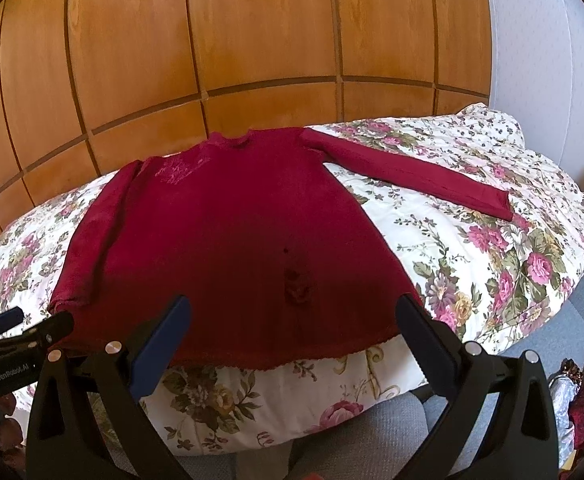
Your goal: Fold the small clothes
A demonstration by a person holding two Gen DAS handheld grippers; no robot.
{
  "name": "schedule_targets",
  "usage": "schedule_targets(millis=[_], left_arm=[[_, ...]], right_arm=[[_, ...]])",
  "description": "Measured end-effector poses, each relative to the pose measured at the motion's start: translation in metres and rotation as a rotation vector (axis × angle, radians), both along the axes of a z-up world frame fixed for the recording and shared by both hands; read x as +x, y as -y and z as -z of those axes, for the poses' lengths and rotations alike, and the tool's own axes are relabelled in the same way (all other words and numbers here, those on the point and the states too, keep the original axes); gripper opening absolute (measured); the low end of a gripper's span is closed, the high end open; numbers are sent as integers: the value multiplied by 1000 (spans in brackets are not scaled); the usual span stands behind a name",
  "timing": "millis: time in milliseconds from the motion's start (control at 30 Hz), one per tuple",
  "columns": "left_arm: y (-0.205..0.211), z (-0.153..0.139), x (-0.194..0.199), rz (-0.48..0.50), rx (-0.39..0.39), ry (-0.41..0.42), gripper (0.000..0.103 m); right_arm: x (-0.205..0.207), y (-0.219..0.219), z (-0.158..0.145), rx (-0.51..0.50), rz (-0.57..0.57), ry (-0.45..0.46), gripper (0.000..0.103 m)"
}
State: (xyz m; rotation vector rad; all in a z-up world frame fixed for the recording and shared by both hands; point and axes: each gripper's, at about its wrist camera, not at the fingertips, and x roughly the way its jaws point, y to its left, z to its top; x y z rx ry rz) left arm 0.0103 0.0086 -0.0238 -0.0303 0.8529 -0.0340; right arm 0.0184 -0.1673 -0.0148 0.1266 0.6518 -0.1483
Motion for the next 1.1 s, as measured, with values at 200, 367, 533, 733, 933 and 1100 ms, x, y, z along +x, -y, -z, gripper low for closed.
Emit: schedule_targets(millis=[200,367,533,733,933,1100], left_arm=[[-19,22,11,125,-249,-103,100],[-47,41,22,13,-252,-134,100],[-56,47,27,-16,-217,-98,100],[-49,56,30,26,-92,-16,100],[-59,63,36,38,-124,-6,100],[-55,62,40,36,-115,-20,100]], right_arm=[[13,28,7,-5,-21,-29,101],[24,85,23,112,45,-90,101],[45,112,42,133,30,-136,101],[63,105,69,129,-16,-210,69],[63,121,70,244,-50,-200,57],[63,119,70,227,-74,-207,55]])
